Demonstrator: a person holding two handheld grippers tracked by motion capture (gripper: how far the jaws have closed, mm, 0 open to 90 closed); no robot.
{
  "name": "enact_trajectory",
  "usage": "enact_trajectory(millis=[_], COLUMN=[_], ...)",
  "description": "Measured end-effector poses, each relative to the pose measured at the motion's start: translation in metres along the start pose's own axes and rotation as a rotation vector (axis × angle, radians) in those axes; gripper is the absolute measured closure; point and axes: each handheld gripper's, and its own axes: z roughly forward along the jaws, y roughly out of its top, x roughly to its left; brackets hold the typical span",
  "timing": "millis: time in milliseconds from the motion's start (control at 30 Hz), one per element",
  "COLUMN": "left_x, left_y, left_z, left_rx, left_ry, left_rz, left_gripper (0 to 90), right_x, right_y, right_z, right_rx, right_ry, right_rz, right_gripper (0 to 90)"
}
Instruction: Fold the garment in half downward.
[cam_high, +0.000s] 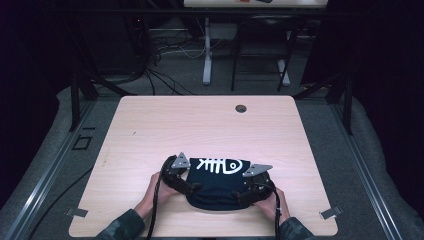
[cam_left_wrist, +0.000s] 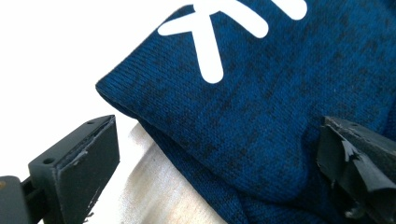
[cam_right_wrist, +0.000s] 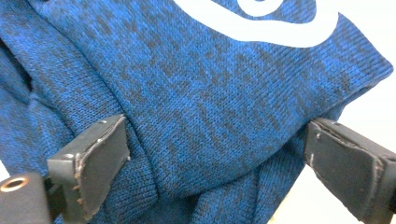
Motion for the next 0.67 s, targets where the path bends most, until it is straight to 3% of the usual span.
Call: enact_trajectory(millis=[67,267,367,400,433,533,667], left_x=[-0.001,0.000,0.004,0.004,0.009,0.017,0.026], left_y=[0.002,0.001,-0.009,-0.009,-0.018,-0.034,-0.050], left_z=[-0.006,-0.036,-0.049,-0.049,-0.056,-0.062,-0.063], left_rx=[-0.016,-0.077,-0.084,-0.084,-0.071,-0.040,-0.004], left_ry=[-0.005,0.041,0.101,0.101,0.136,0.170,0.181], left_rz=[0.000,-0.021,-0.042,-0.042,-0.060,-0.092,-0.134], left_gripper=[0.1,0.1,0.1,0.1,0.1,0.1,0.1], right_x=[0.000,0.000,-0.003,-0.005,-0.009,-0.019,-0.033], right_y=[0.001,0.004,0.000,-0.002,-0.005,-0.015,-0.032], right_z=[-0.003,-0.025,-0.037,-0.041,-0.047,-0.055,-0.062], right_rx=[-0.009,-0.085,-0.126,-0.128,-0.136,-0.140,-0.127], right_ry=[0.005,-0.013,-0.029,-0.042,-0.052,-0.093,-0.137], right_rz=[-0.004,-0.007,0.016,0.020,0.031,0.065,0.110], right_gripper=[5.3,4.1,3.8,3.7,3.7,3.5,3.7])
